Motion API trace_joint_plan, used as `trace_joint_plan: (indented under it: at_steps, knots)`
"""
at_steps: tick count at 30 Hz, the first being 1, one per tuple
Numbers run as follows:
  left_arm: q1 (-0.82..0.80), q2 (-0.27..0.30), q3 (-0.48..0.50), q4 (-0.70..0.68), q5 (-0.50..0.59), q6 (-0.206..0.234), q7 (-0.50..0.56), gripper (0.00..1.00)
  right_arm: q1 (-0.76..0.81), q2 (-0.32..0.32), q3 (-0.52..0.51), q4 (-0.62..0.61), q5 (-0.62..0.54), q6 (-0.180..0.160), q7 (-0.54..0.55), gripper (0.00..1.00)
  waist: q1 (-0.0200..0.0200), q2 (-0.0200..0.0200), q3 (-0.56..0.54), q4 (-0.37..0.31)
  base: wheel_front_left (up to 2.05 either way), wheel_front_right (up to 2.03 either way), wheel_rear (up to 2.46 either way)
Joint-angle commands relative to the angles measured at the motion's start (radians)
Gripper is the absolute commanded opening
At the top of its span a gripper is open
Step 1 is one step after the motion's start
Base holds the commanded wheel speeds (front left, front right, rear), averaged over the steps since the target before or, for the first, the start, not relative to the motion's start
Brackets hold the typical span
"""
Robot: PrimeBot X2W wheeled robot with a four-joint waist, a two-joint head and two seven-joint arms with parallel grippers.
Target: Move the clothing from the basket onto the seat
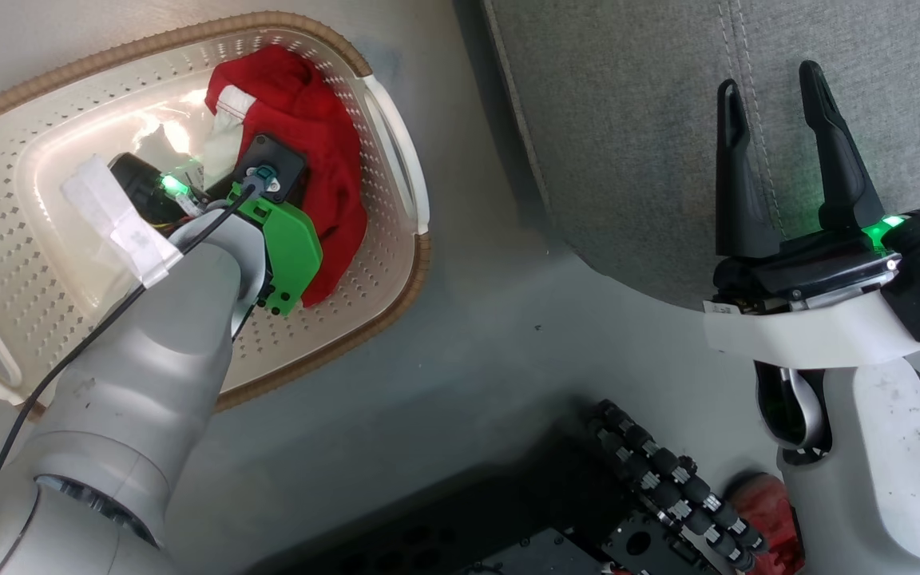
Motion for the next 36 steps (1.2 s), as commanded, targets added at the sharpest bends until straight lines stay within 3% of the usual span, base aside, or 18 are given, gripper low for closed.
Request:
trace_joint_plan:
  at_steps: [1,11,19,28,36]
  knots:
    - [-0.02,0.013,0.003,0.003,-0.002,0.014,-0.018,0.0,-0.009,0.002,0.0,-0.003,0.003,-0.002,-0.003,1.0,-0.0002,0.0,0.015,-0.016,0.0,0.0,0.0]
    - [0.044,-0.004,0.053,-0.058,-0.05,0.052,-0.101,0.0,0.014,0.001,-0.023,0.006,-0.01,-0.002,-0.003,1.0,-0.0002,0.0,-0.078,0.042,0.0,0.0,0.0]
    - [0.192,0.013,0.172,-0.336,-0.041,0.11,-0.099,0.0,0.054,-0.017,-0.018,0.035,-0.035,-0.002,-0.003,1.0,-0.0002,0.0,-0.247,0.125,0.0,0.0,0.0]
    - [0.378,-0.013,0.318,-0.589,0.021,0.12,-0.1,0.0,0.142,-0.05,0.015,0.094,-0.048,-0.002,-0.003,1.0,-0.0002,0.0,-0.475,0.206,0.0,0.0,0.0]
    - [0.526,-0.033,0.425,-0.759,0.088,0.117,-0.1,0.0,0.226,-0.066,0.078,0.147,-0.034,-0.002,-0.003,1.0,-0.0002,0.0,-0.668,0.216,0.0,0.0,0.0]
